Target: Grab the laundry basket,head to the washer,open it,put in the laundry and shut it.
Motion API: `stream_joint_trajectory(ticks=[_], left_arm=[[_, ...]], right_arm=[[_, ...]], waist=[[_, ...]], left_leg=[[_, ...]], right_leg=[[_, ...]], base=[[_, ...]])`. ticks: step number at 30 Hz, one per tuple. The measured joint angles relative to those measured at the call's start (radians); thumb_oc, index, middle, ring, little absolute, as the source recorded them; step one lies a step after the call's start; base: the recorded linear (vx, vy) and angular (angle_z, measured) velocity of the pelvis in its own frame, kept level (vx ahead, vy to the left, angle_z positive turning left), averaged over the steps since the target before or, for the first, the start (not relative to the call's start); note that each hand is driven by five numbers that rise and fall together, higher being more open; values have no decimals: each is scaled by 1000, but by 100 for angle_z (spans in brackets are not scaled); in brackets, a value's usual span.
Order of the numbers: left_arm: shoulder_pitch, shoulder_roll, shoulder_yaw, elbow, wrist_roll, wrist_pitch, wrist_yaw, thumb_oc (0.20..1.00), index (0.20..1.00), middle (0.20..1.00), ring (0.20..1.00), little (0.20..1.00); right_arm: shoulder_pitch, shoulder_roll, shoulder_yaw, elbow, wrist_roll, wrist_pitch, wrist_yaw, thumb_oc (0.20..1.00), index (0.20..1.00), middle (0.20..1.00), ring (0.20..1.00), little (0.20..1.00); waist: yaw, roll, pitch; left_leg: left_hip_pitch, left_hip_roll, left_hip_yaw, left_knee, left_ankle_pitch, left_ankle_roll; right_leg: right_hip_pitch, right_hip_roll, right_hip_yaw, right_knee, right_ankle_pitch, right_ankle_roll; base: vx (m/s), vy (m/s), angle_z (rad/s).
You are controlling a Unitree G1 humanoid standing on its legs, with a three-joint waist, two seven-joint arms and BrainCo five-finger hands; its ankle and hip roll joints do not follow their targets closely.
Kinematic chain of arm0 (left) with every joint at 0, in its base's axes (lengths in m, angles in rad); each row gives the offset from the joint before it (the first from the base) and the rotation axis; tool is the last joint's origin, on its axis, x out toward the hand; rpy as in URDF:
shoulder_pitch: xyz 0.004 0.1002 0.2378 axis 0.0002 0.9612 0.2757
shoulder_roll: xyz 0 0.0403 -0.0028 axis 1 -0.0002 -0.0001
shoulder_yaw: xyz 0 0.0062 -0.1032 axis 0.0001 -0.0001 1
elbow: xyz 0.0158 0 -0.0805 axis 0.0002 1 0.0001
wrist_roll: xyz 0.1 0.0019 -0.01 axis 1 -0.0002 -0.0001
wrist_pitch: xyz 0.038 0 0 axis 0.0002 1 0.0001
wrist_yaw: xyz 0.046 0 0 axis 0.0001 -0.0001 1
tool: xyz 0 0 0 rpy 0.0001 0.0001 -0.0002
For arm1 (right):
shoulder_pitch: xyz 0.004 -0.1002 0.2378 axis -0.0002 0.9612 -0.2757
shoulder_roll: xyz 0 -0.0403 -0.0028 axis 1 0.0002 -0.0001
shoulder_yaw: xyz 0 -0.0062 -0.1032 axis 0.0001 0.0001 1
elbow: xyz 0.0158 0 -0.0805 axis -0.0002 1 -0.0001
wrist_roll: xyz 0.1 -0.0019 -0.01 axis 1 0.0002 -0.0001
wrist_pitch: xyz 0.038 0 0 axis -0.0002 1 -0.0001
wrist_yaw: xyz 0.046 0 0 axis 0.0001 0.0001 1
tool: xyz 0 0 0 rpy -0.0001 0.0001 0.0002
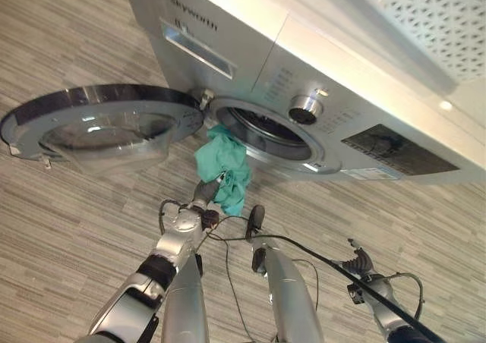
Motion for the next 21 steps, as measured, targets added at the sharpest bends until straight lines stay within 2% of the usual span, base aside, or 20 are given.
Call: stream_joint_trajectory(ticks=[2, 4, 7, 9, 12, 14, 16, 17, 21], left_arm=[[-71, -8, 24, 13, -9, -9, 38, 200, 200, 200, 200, 200], [-95, -6, 37, 14, -10, -13, 50, 200, 200, 200, 200, 200], [-195, 4, 39, 15, -35, -44, 91, 200, 200, 200, 200, 200], [-235, 14, 32, 15, -35, -46, 110, 200, 200, 200, 200, 200], [-285, 26, 29, 19, -37, -51, 126, 200, 200, 200, 200, 200], [-299, 35, 32, 22, -39, -53, 134, 200, 200, 200, 200, 200], [-332, 45, 31, 64, -49, -57, 143, 200, 200, 200, 200, 200], [-389, 60, 37, 104, -88, -60, 155, 200, 200, 200, 200, 200], [-473, 85, 48, 108, -139, -84, 179, 200, 200, 200, 200, 200]], right_arm=[[-47, 0, -3, -87, 0, -5, -34, 1000, 1000, 1000, 1000, 1000], [-69, -1, 3, -127, -1, -14, -42, 1000, 1000, 1000, 1000, 1000], [-80, -50, 54, -235, -61, -19, -57, 1000, 1000, 1000, 1000, 1000], [-75, -50, 59, -237, -97, -20, -58, 1000, 1000, 1000, 1000, 1000], [-71, -50, 73, -198, -120, -16, -55, 1000, 1000, 1000, 1000, 1000], [-66, -48, 76, -187, -120, -15, -48, 1000, 1000, 1000, 1000, 1000], [-42, -47, 78, -187, -119, -26, -38, 1000, 1000, 1000, 1000, 1000], [-14, -47, 77, -180, -118, -37, -38, 1000, 1000, 1000, 1000, 1000], [49, -42, 76, -166, -107, -50, -40, 1000, 1000, 1000, 1000, 1000]], waist=[[-20, -1, 0], [-32, 0, 0], [-44, 1, -1], [-52, 0, -2], [-61, -4, -5], [-77, -4, -5], [-89, -16, -29], [-109, -28, -49], [-138, -40, -60]], left_leg=[[-102, 2, 8, 79, -26, 0], [-130, 1, 15, 100, -31, 4], [-232, 0, 27, 233, -92, 9], [-271, -3, 26, 283, -103, 4], [-318, 2, 29, 373, -148, 8], [-332, 7, 29, 400, -160, 10], [-364, 11, 32, 426, -175, 19], [-405, 14, 34, 447, -179, 19], [-454, 19, 32, 463, -179, 18]], right_leg=[[-106, -5, 23, 72, -10, 5], [-135, -7, 31, 87, -10, 6], [-257, -25, 63, 236, -70, 2], [-294, -29, 65, 285, -74, 1], [-344, -32, 81, 364, -107, 2], [-356, -29, 83, 375, -110, 2], [-391, -28, 95, 392, -121, 3], [-431, -23, 105, 403, -120, 5], [-472, -9, 106, 400, -104, 4]], base=[[-61, 40, -18], [-64, 49, -12], [-30, 23, -11], [-7, 13, -2], [-12, -6, -10], [-4, -24, -11], [-5, -51, -13], [-2, -44, -14], [0, -82, -8]])
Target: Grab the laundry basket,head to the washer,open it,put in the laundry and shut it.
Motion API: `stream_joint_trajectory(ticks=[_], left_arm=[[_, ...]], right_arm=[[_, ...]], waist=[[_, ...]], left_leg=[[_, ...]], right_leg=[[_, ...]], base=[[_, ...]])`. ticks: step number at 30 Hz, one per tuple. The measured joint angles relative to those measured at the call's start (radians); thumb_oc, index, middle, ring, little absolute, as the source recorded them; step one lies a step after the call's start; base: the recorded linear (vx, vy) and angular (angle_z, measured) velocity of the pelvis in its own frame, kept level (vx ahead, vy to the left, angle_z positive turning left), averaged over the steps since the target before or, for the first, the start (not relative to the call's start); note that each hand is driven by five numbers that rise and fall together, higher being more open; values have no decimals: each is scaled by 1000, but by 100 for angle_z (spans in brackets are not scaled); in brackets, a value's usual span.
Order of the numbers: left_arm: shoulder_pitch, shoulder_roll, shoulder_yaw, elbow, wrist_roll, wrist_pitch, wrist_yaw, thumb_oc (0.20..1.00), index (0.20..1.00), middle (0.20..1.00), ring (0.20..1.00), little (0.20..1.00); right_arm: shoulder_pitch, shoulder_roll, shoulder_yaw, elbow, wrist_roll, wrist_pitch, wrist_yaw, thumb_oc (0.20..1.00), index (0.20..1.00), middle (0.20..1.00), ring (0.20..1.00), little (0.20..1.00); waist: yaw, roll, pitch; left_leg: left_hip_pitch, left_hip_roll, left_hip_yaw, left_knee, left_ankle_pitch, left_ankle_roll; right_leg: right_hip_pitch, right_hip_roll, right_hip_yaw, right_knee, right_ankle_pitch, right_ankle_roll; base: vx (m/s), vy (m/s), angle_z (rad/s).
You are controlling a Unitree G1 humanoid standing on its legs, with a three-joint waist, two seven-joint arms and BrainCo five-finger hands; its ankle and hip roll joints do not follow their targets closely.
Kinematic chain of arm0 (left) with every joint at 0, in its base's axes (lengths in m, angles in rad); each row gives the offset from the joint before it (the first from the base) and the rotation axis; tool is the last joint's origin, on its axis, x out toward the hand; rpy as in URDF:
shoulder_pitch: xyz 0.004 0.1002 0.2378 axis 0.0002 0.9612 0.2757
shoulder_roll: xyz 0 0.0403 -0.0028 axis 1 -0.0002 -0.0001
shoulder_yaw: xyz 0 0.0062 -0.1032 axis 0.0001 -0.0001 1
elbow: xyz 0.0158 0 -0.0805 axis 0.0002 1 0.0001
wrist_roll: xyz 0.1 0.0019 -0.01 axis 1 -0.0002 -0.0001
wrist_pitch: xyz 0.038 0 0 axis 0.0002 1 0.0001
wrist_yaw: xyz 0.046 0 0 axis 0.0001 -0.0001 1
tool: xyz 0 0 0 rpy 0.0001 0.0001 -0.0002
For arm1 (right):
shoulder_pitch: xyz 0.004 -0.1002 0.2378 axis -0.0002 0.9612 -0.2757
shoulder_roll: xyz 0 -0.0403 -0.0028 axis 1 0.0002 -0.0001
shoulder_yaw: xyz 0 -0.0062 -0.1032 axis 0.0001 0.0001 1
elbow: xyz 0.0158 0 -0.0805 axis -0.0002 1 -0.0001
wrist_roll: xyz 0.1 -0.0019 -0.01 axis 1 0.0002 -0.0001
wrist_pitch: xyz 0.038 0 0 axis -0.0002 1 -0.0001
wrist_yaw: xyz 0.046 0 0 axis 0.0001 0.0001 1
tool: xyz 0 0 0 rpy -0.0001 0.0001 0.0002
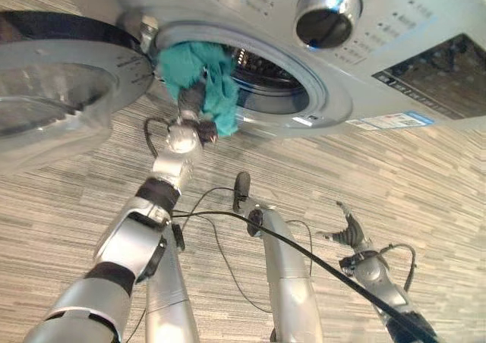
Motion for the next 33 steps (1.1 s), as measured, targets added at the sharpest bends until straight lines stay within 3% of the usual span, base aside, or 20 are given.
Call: stream_joint_trajectory(ticks=[4, 8, 11, 14, 17, 20, 21, 22, 23, 25, 26, 27, 28, 30, 31, 33], left_arm=[[-80, 17, 25, 3, -69, -29, 27, 200, 200, 200, 200, 200], [-171, 10, 62, 25, -129, -43, 46, 200, 200, 200, 200, 200], [-422, 72, 63, 153, -236, -56, 62, 200, 200, 200, 200, 200], [-579, 125, 101, 192, -321, -125, 63, 200, 200, 200, 200, 200], [-605, 119, 109, 188, -420, -186, 93, 200, 200, 200, 200, 200], [-610, 145, 128, 187, -450, -196, 109, 200, 200, 200, 200, 200], [-602, 155, 120, 214, -446, -194, 114, 1000, 1000, 1000, 1000, 1000], [-594, 187, 52, 272, -414, -166, 89, 1000, 1000, 1000, 1000, 1000], [-590, 237, -109, 392, -324, -100, 28, 1000, 1000, 1000, 1000, 1000], [-566, 256, -173, 464, -239, -15, -24, 1000, 1000, 1000, 1000, 1000], [-566, 275, -270, 491, -169, 25, -72, 1000, 1000, 1000, 1000, 1000], [-556, 296, -397, 520, -29, 67, -128, 1000, 1000, 1000, 1000, 1000], [-551, 293, -461, 543, 78, 110, -163, 1000, 1000, 1000, 1000, 1000], [-555, 282, -522, 557, 277, 176, -207, 1000, 1000, 1000, 1000, 1000], [-560, 257, -584, 578, 479, 216, -229, 1000, 1000, 1000, 1000, 1000], [-556, 246, -625, 578, 698, 244, -264, 1000, 1000, 1000, 1000, 1000]], right_arm=[[9, 4, 1, 2, 25, -15, -6, 1000, 1000, 1000, 1000, 1000], [4, 6, 1, -23, 25, -21, -21, 1000, 1000, 1000, 1000, 1000], [3, 5, -2, -60, 26, -41, -31, 1000, 1000, 1000, 1000, 1000], [4, 4, -1, -67, 26, -40, -42, 1000, 1000, 1000, 1000, 1000], [3, -13, 0, -67, 26, -41, -47, 1000, 1000, 1000, 1000, 1000], [2, -16, 0, -75, 26, -46, -47, 1000, 1000, 1000, 1000, 1000], [4, -17, 2, -84, 27, -58, -47, 1000, 1000, 1000, 1000, 1000], [3, -23, 3, -89, 36, -63, -41, 1000, 1000, 1000, 1000, 1000], [7, -41, 3, -104, 46, -68, -36, 1000, 1000, 1000, 1000, 1000], [12, -65, -1, -110, 49, -74, -24, 1000, 1000, 1000, 1000, 1000], [26, -84, -5, -124, 55, -77, -16, 1000, 1000, 1000, 1000, 1000], [35, -108, -7, -131, 63, -77, -1, 1000, 1000, 1000, 1000, 1000], [44, -114, -19, -130, 64, -75, 8, 1000, 1000, 1000, 1000, 1000], [46, -129, -22, -133, 65, -63, 27, 1000, 1000, 1000, 1000, 1000], [46, -142, -23, -142, 65, -58, 42, 1000, 1000, 1000, 1000, 1000], [43, -155, -23, -171, 65, -58, 58, 1000, 1000, 1000, 1000, 1000]], waist=[[-31, -24, -17], [-57, -26, -18], [-86, -34, -25], [-126, -34, -24], [-127, -34, -24], [-124, -33, -24], [-123, -32, -23], [-120, -29, -21], [-127, -27, -20], [-120, -25, -18], [-117, -24, -18], [-114, -24, -18], [-108, -24, -18], [-96, -24, -18], [-84, -22, -17], [-68, -21, -16]], left_leg=[[-50, 24, 26, 15, -7, 5], [-65, 36, 42, -2, -6, 6], [-83, 63, 76, -66, 16, 6], [-91, 77, 80, -103, 26, -5], [-91, 89, 80, -154, 36, -20], [-76, 96, 78, -188, 43, -30], [-45, 99, 76, -213, 51, -43], [-21, 99, 77, -227, 52, -45], [19, 99, 79, -245, 53, -47], [60, 98, 81, -270, 55, -51], [70, 96, 83, -278, 57, -53], [80, 95, 86, -286, 59, -54], [83, 95, 86, -294, 64, -56], [82, 93, 83, -301, 74, -59], [87, 91, 81, -307, 78, -62], [115, 85, 81, -331, 92, -63]], right_leg=[[-54, 22, 28, -27, 24, 11], [-66, 41, 41, -72, 57, 21], [-67, 76, 64, -210, 133, 25], [-65, 92, 63, -277, 169, 23], [-61, 105, 53, -331, 180, 15], [-57, 113, 51, -339, 180, 10], [-32, 118, 50, -353, 180, 9], [-15, 118, 50, -353, 177, 6], [16, 120, 52, -360, 177, 5], [45, 119, 52, -363, 173, 0], [52, 118, 52, -365, 169, -4], [58, 118, 53, -366, 163, -7], [59, 117, 53, -366, 163, -7], [58, 117, 52, -372, 161, -10], [60, 116, 51, -371, 161, -11], [79, 112, 51, -373, 160, -12]], base=[[14, -54, -22], [37, -85, -16], [42, -73, -29], [68, -103, -14], [56, -107, -2], [31, -57, 3], [18, -16, 4], [0, 0, 0], [0, 0, 0], [7, 45, 2], [8, 53, 6], [-9, 39, 4], [-1, 43, 6], [-3, 28, 8], [-1, 50, 7], [5, 63, 11]])
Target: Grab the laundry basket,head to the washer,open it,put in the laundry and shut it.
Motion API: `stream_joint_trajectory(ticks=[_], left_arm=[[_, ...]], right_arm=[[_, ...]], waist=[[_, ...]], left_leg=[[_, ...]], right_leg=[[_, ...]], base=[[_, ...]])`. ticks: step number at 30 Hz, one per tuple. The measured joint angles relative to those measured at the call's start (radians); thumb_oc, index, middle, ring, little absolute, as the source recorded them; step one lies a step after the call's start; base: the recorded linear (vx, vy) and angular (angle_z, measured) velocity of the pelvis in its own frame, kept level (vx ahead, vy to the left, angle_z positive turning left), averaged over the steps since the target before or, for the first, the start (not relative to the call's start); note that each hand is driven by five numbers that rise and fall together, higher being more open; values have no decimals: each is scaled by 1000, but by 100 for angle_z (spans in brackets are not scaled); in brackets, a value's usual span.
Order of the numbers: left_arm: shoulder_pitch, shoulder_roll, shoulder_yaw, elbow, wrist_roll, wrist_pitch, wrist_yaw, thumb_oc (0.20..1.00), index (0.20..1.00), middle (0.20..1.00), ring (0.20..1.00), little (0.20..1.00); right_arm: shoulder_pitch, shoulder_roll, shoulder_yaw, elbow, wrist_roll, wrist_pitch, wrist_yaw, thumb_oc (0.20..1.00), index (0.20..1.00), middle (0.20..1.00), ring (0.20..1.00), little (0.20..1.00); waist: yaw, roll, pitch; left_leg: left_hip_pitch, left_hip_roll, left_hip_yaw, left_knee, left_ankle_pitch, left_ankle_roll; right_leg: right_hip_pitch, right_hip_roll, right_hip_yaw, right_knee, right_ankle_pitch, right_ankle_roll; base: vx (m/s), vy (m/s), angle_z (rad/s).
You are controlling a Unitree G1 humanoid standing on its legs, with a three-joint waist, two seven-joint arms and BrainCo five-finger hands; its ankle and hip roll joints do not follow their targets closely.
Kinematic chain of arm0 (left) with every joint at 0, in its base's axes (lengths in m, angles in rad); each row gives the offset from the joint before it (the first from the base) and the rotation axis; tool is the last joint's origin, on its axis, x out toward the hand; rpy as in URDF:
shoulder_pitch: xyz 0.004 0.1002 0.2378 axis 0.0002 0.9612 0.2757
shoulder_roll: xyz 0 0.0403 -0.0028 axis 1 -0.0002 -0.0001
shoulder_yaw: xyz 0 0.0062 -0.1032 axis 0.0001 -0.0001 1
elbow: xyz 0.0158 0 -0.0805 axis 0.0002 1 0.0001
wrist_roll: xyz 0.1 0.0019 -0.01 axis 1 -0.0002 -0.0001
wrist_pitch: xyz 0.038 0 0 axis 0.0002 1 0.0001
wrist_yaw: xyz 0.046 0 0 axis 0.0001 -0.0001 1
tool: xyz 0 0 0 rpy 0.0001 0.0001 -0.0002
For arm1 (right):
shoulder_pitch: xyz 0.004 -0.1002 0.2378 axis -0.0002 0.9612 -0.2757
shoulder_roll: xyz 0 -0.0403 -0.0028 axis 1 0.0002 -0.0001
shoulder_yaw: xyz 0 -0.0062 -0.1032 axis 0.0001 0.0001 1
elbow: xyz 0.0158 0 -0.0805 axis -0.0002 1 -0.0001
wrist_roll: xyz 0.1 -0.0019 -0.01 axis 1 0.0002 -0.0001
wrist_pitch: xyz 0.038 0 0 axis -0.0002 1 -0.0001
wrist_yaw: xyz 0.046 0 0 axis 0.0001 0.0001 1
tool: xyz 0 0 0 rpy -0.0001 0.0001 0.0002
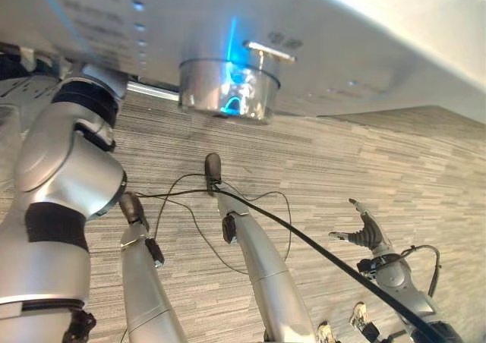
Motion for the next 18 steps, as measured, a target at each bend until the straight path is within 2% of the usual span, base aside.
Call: stream_joint_trajectory(ticks=[2, 3, 4, 6, 8, 9, 10, 12, 13, 14, 15, 16, 17, 18], left_arm=[[42, -7, -37, -74, 116, 21, -4, 1000, 1000, 1000, 1000, 1000], [80, -60, -38, -140, 173, 19, -2, 1000, 1000, 1000, 1000, 1000], [88, -84, -43, -155, 202, 20, -2, 1000, 1000, 1000, 1000, 1000], [112, -120, -29, -165, 240, -2, 1, 1000, 1000, 1000, 1000, 1000], [168, -118, 48, -205, 235, 4, 16, 1000, 1000, 1000, 1000, 1000], [180, -121, 55, -230, 232, 5, 17, 1000, 1000, 1000, 1000, 1000], [225, -123, 152, -315, 213, -2, 45, 1000, 1000, 1000, 1000, 1000], [315, -127, 283, -408, 154, -23, 93, 1000, 1000, 1000, 1000, 1000], [367, -115, 309, -448, 134, -33, 116, 1000, 1000, 1000, 1000, 1000], [533, -71, 390, -572, 94, -53, 134, 1000, 1000, 1000, 1000, 1000], [613, -51, 436, -652, 73, -57, 140, 1000, 1000, 1000, 1000, 1000], [692, -49, 446, -699, 61, -66, 150, 1000, 1000, 1000, 1000, 1000], [873, -31, 504, -813, 17, -83, 129, 1000, 1000, 1000, 1000, 1000], [1000, -38, 562, -906, -23, -107, 114, 1000, 1000, 1000, 1000, 1000]], right_arm=[[-48, 11, 13, 112, 1, -25, 6, 1000, 1000, 1000, 1000, 1000], [-110, 6, 65, 287, 3, -11, 0, 1000, 1000, 1000, 1000, 1000], [-119, 0, 89, 341, 4, -8, -7, 1000, 1000, 1000, 1000, 1000], [-125, 17, 104, 348, 16, -14, -18, 1000, 1000, 1000, 1000, 1000], [-150, 25, 138, 365, 23, -24, -24, 1000, 1000, 1000, 1000, 1000], [-152, 27, 142, 367, 25, -24, -25, 1000, 1000, 1000, 1000, 1000], [-159, 37, 142, 380, 43, -23, -32, 1000, 1000, 1000, 1000, 1000], [-167, 58, 151, 406, 60, -24, -33, 1000, 1000, 1000, 1000, 1000], [-167, 60, 156, 408, 63, -25, -31, 1000, 1000, 1000, 1000, 1000], [-163, 69, 154, 409, 69, -25, -27, 1000, 1000, 1000, 1000, 1000], [-157, 74, 149, 409, 71, -26, -25, 1000, 1000, 1000, 1000, 1000], [-139, 72, 152, 408, 77, -25, -23, 1000, 1000, 1000, 1000, 1000], [-107, 90, 130, 417, 79, -23, -2, 1000, 1000, 1000, 1000, 1000], [-85, 107, 114, 426, 80, -22, 10, 1000, 1000, 1000, 1000, 1000]], waist=[[19, 6, 1], [46, 13, 1], [58, 22, 1], [65, 41, -1], [60, 46, 0], [62, 47, 0], [64, 47, 0], [60, 48, 1], [63, 49, 1], [61, 53, 4], [59, 54, 5], [58, 58, 6], [81, 70, 8], [75, 70, 11]], left_leg=[[30, -5, -3, -14, 7, -1], [59, -15, -4, -38, 15, 3], [71, -22, -5, -57, 24, 1], [93, -36, -3, -86, 40, 7], [125, -38, 2, -111, 47, 7], [139, -39, 2, -123, 50, 8], [162, -43, -1, -147, 62, 6], [211, -49, -5, -190, 77, 4], [237, -50, -4, -205, 81, 3], [295, -50, 0, -223, 81, 3], [318, -50, 3, -229, 81, 3], [347, -50, 9, -242, 81, 3], [406, -51, 22, -260, 73, 8], [446, -51, 27, -268, 70, 10]], right_leg=[[29, -6, -6, 0, -8, -3], [53, -14, -7, -1, -16, 0], [58, -19, -7, -3, -19, 2], [76, -35, -9, -8, -20, 4], [105, -35, -8, -31, -12, 8], [119, -35, -8, -40, -11, 8], [139, -39, -16, -52, -10, 8], [180, -42, -26, -70, -10, 7], [202, -43, -28, -78, -9, 7], [254, -43, -29, -94, -10, 7], [275, -43, -28, -96, -10, 7], [298, -43, -27, -99, -12, 9], [350, -45, -29, -105, -24, 14], [386, -45, -25, -111, -30, 15]], base=[[-8, 37, 14], [-8, 47, 24], [-6, 22, 30], [-27, 57, 18], [-28, 48, 1], [-28, 41, 6], [-25, 31, 12], [-8, 49, 13], [11, 72, 1], [28, 96, -6], [46, 93, -8], [62, 99, -5], [77, 111, -6], [86, 133, -3]])
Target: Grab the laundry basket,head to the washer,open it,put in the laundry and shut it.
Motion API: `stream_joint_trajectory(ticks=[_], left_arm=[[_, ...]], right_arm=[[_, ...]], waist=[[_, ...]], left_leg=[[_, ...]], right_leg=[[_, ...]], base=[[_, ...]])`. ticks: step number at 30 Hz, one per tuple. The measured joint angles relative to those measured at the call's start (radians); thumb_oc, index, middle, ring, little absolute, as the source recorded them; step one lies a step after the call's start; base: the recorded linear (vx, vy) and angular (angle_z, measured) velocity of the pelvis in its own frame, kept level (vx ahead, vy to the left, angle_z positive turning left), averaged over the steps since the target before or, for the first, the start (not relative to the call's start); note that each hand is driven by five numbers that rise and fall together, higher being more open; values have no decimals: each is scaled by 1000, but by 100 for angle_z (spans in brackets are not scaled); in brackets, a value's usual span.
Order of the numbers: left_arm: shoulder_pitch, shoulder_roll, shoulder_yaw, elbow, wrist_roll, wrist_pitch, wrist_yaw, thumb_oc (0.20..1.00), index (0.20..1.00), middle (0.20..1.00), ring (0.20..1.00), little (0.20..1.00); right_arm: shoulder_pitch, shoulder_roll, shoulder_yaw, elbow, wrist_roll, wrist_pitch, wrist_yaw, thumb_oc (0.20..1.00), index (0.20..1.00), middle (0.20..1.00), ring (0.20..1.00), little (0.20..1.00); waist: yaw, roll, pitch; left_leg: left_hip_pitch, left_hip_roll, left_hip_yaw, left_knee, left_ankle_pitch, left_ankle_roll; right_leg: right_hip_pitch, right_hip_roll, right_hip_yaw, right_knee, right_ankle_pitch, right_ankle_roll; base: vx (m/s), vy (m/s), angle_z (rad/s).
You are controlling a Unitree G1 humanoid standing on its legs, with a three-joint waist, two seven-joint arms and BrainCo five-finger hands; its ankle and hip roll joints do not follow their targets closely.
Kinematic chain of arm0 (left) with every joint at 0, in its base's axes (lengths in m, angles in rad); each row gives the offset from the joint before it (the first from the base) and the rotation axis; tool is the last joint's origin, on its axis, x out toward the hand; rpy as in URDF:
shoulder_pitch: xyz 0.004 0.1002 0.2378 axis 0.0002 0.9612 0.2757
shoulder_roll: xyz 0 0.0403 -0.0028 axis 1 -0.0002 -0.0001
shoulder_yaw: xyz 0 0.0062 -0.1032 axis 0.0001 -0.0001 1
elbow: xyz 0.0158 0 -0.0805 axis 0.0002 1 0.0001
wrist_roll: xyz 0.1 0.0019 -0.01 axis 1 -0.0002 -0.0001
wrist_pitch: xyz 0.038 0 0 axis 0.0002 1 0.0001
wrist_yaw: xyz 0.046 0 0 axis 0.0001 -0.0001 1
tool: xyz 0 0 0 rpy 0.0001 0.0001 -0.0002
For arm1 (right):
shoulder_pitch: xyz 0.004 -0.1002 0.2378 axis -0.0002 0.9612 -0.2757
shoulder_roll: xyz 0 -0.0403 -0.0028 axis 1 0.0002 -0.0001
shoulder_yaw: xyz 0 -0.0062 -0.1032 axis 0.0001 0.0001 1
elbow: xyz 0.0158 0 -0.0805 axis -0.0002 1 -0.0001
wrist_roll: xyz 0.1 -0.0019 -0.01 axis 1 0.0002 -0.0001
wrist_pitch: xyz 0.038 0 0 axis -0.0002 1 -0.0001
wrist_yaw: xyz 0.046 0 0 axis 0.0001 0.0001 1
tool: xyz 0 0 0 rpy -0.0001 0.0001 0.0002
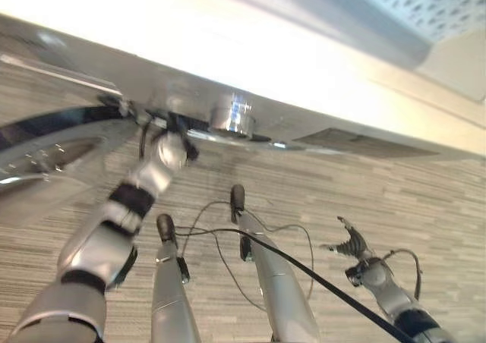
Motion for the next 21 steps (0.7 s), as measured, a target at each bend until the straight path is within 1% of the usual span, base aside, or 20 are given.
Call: stream_joint_trajectory(ticks=[1, 2, 3, 4, 5, 6, 7, 8, 9, 10, 11, 12, 13, 15, 16, 17, 18, 19, 20, 21], left_arm=[[75, -9, 2, -26, -25, -12, -7, 1000, 1000, 1000, 1000, 1000], [187, 0, 13, -54, -74, -29, -31, 1000, 1000, 1000, 1000, 1000], [286, -2, 48, -91, -123, -42, -54, 1000, 1000, 1000, 1000, 1000], [496, -11, 74, -128, -229, -57, -98, 1000, 1000, 1000, 1000, 1000], [587, -6, 61, -126, -276, -55, -130, 1000, 1000, 1000, 1000, 1000], [627, -3, 62, -121, -303, -57, -152, 1000, 1000, 1000, 1000, 1000], [677, -3, 71, -106, -326, -53, -174, 1000, 1000, 1000, 1000, 1000], [688, 1, 67, -105, -338, -51, -182, 1000, 1000, 1000, 1000, 1000], [709, 5, 100, -98, -336, -52, -199, 1000, 1000, 1000, 1000, 1000], [723, -20, 136, -83, -336, -49, -203, 1000, 1000, 1000, 1000, 1000], [728, -40, 153, -66, -336, -47, -202, 1000, 1000, 1000, 1000, 1000], [743, -71, 166, -38, -335, -46, -202, 1000, 1000, 1000, 1000, 1000], [754, -100, 185, -11, -334, -44, -203, 1000, 1000, 1000, 1000, 1000], [767, -148, 204, 44, -321, -36, -199, 1000, 1000, 1000, 1000, 1000], [768, -206, 230, 124, -289, -32, -187, 1000, 1000, 1000, 1000, 1000], [762, -224, 232, 158, -285, -25, -181, 1000, 1000, 1000, 1000, 1000], [742, -266, 251, 214, -285, -16, -167, 1000, 1000, 1000, 1000, 1000], [729, -294, 272, 250, -286, -10, -155, 1000, 1000, 1000, 1000, 1000], [722, -313, 277, 263, -288, -5, -141, 1000, 1000, 1000, 1000, 1000], [723, -312, 277, 266, -288, -3, -139, 1000, 1000, 1000, 1000, 1000]], right_arm=[[29, 0, -1, 5, 0, 1, 5, 1000, 1000, 1000, 1000, 1000], [50, 10, -12, 31, -1, 2, 18, 1000, 1000, 1000, 1000, 1000], [50, 23, -25, 65, -1, 5, 25, 1000, 1000, 1000, 1000, 1000], [52, 37, -52, 163, -1, 23, 29, 1000, 1000, 1000, 1000, 1000], [84, 18, -58, 190, -1, 29, 33, 1000, 1000, 1000, 1000, 1000], [85, 17, -69, 219, 0, 29, 41, 1000, 1000, 1000, 1000, 1000], [84, 18, -89, 254, 1, 38, 46, 1000, 1000, 1000, 1000, 1000], [90, 16, -93, 252, 1, 37, 46, 1000, 1000, 1000, 1000, 1000], [66, 24, -106, 256, 2, 39, 51, 1000, 1000, 1000, 1000, 1000], [58, 34, -135, 259, 8, 45, 56, 1000, 1000, 1000, 1000, 1000], [65, 36, -145, 262, 11, 44, 60, 1000, 1000, 1000, 1000, 1000], [69, 38, -146, 269, 27, 45, 61, 1000, 1000, 1000, 1000, 1000], [77, 50, -164, 271, 37, 49, 61, 1000, 1000, 1000, 1000, 1000], [107, 67, -177, 282, 50, 47, 60, 1000, 1000, 1000, 1000, 1000], [111, 92, -202, 352, 67, 46, 58, 1000, 1000, 1000, 1000, 1000], [103, 99, -202, 386, 79, 47, 56, 1000, 1000, 1000, 1000, 1000], [76, 113, -201, 446, 97, 59, 43, 1000, 1000, 1000, 1000, 1000], [81, 118, -203, 471, 101, 66, 39, 1000, 1000, 1000, 1000, 1000], [90, 119, -203, 451, 116, 74, 39, 1000, 1000, 1000, 1000, 1000], [100, 118, -205, 433, 118, 74, 36, 1000, 1000, 1000, 1000, 1000]], waist=[[11, 10, 4], [39, 24, 7], [44, 25, 10], [58, 38, 18], [87, 75, 4], [105, 83, 5], [119, 100, 2], [120, 108, -10], [139, 117, -30], [140, 121, -32], [136, 127, -39], [139, 135, -61], [140, 138, -78], [141, 144, -136], [150, 152, -192], [150, 157, -211], [157, 163, -221], [156, 164, -226], [159, 168, -244], [159, 168, -251]], left_leg=[[36, -1, 1, -14, 0, 0], [85, -7, 3, -22, -1, 2], [133, -11, 9, -33, -7, 6], [278, -14, 24, -74, -10, 11], [355, -25, 20, -106, -10, 14], [404, -30, 22, -124, -8, 18], [479, -37, 24, -151, -4, 27], [484, -43, 18, -152, -6, 35], [500, -52, 21, -165, -7, 51], [539, -53, 24, -192, 2, 52], [569, -53, 22, -212, 9, 53], [630, -53, 20, -244, 9, 56], [668, -53, 21, -273, 12, 60], [718, -54, 20, -317, 23, 64], [765, -52, 20, -370, 52, 55], [770, -51, 20, -373, 54, 52], [790, -53, 9, -374, 53, 52], [800, -53, 2, -374, 54, 52], [799, -54, -7, -374, 54, 52], [798, -55, -9, -374, 54, 52]], right_leg=[[32, -1, -1, -3, 0, 0], [80, -5, -5, -2, -10, 7], [121, -6, -2, -7, -19, 13], [245, -13, 3, -19, -43, 25], [323, -21, -3, -30, -54, 36], [367, -25, -1, -41, -58, 41], [440, -26, 0, -63, -60, 49], [441, -32, -1, -64, -70, 56], [459, -47, 0, -69, -70, 61], [503, -44, -1, -108, -49, 70], [541, -43, -2, -139, -35, 68], [616, -38, -8, -193, -26, 72], [662, -35, -11, -230, -18, 74], [719, -32, -28, -286, -3, 79], [756, -26, -34, -321, 12, 81], [764, -27, -41, -321, 11, 83], [793, -31, -62, -321, 8, 86], [805, -31, -67, -321, 8, 87], [810, -33, -80, -322, 6, 89], [809, -34, -84, -322, 5, 89]], base=[[127, 154, 2], [144, 151, 1], [166, 147, -4], [135, 151, 6], [87, 102, 9], [84, 91, 14], [102, 61, 10], [159, 76, 7], [153, 54, 1], [154, 43, -6], [174, 44, 0], [232, 59, 6], [182, 49, 7], [126, 31, 11], [156, 35, 15], [114, 35, 24], [86, 28, 28], [16, 17, 33], [3, 9, 22], [-4, 9, 13]])
